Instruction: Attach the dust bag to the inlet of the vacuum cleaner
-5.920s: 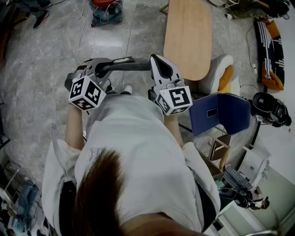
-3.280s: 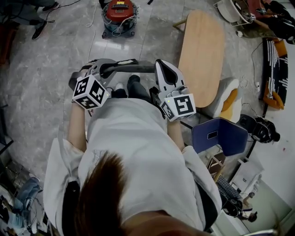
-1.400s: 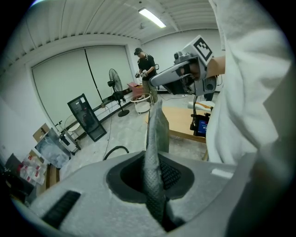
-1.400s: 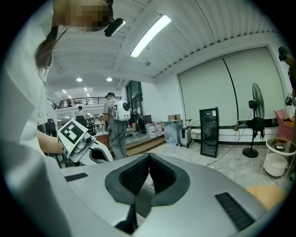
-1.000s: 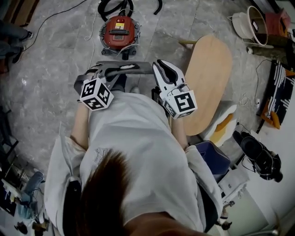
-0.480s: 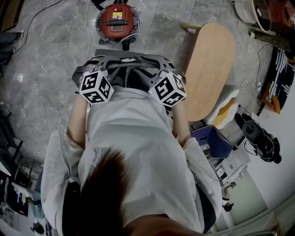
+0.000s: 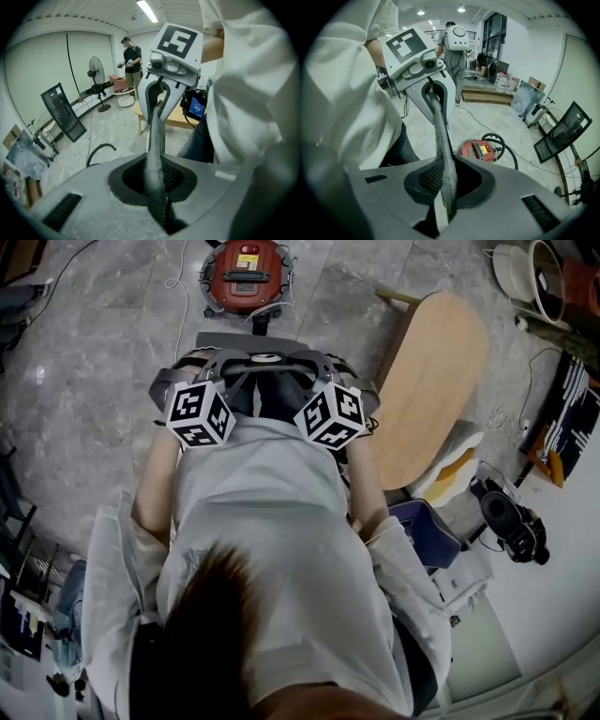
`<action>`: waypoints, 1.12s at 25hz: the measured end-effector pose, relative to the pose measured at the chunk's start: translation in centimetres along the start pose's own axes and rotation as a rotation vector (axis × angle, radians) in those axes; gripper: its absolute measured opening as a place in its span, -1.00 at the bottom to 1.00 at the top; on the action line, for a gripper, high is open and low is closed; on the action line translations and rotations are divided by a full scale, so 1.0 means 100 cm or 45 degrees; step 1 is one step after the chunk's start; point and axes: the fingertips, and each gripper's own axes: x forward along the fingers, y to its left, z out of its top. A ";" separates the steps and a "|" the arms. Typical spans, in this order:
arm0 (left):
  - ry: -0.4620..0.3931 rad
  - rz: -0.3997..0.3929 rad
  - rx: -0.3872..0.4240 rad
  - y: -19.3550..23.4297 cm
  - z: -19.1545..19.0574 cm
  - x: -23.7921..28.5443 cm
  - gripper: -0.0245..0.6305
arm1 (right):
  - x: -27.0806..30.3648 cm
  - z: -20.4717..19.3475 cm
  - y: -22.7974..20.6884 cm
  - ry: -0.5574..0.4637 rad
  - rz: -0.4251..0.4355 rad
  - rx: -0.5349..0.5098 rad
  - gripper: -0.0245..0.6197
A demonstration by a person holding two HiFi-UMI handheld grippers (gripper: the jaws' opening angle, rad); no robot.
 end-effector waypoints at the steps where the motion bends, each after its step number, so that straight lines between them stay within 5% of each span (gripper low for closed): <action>1: 0.011 -0.001 -0.014 0.000 -0.004 0.006 -0.81 | 0.006 -0.004 0.000 0.012 0.013 -0.003 -0.79; 11: 0.080 -0.089 -0.283 -0.026 -0.044 0.072 -0.81 | 0.070 -0.053 0.011 0.097 0.256 0.054 -0.79; 15: 0.070 -0.209 -0.427 -0.061 -0.051 0.091 -0.81 | 0.081 -0.077 0.036 0.155 0.379 0.113 -0.79; 22: 0.089 -0.411 -0.482 -0.128 -0.052 0.103 -0.81 | 0.078 -0.109 0.100 0.176 0.589 0.192 -0.79; 28: 0.085 -0.442 -0.574 -0.150 -0.053 0.107 -0.81 | 0.078 -0.119 0.119 0.180 0.593 0.283 -0.79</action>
